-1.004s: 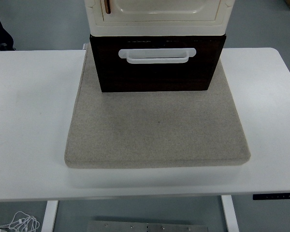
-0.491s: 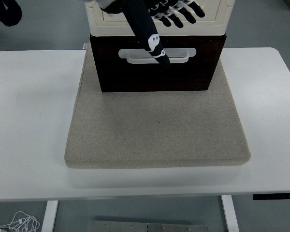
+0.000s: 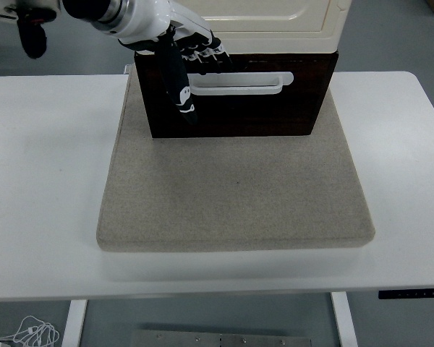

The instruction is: Open the drawer under the combination cabinet

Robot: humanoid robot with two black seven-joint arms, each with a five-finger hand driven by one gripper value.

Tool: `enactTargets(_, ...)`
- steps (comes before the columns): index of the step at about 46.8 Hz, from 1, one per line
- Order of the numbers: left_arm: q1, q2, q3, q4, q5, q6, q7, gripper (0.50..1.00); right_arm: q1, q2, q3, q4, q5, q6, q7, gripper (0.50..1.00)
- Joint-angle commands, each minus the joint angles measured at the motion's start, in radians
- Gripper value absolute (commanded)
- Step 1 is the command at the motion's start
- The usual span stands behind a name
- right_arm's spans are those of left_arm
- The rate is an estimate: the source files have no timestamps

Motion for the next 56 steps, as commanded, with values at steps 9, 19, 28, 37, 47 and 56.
enactTargets(9, 0.041, -0.069, 0.000, 0.057, 0.057, 0.004, 0.003, 1.000, 0.000, 0.000, 0.000, 0.000, 0.000, 0.000, 0.000, 0.926)
enactTargets(19, 0.095, -0.140, 0.000, 0.141, 0.057, 0.023, 0.005, 1.000, 0.000, 0.000, 0.000, 0.000, 0.000, 0.000, 0.000, 0.926)
enactTargets(28, 0.134, -0.184, -0.001, 0.199, 0.057, 0.023, 0.005, 1.000, 0.000, 0.000, 0.000, 0.000, -0.002, 0.000, 0.000, 0.926)
enactTargets(37, 0.162, -0.216, -0.001, 0.245, 0.057, 0.021, 0.005, 1.000, 0.000, 0.000, 0.000, 0.000, 0.000, 0.000, 0.000, 0.926)
enactTargets(47, 0.176, -0.220, -0.007, 0.273, 0.057, 0.021, 0.006, 1.000, 0.000, 0.000, 0.000, 0.000, 0.000, 0.000, 0.000, 0.926)
enactTargets(56, 0.190, -0.253, -0.012, 0.287, 0.057, 0.021, 0.006, 1.000, 0.000, 0.000, 0.000, 0.000, 0.000, 0.000, 0.000, 0.926)
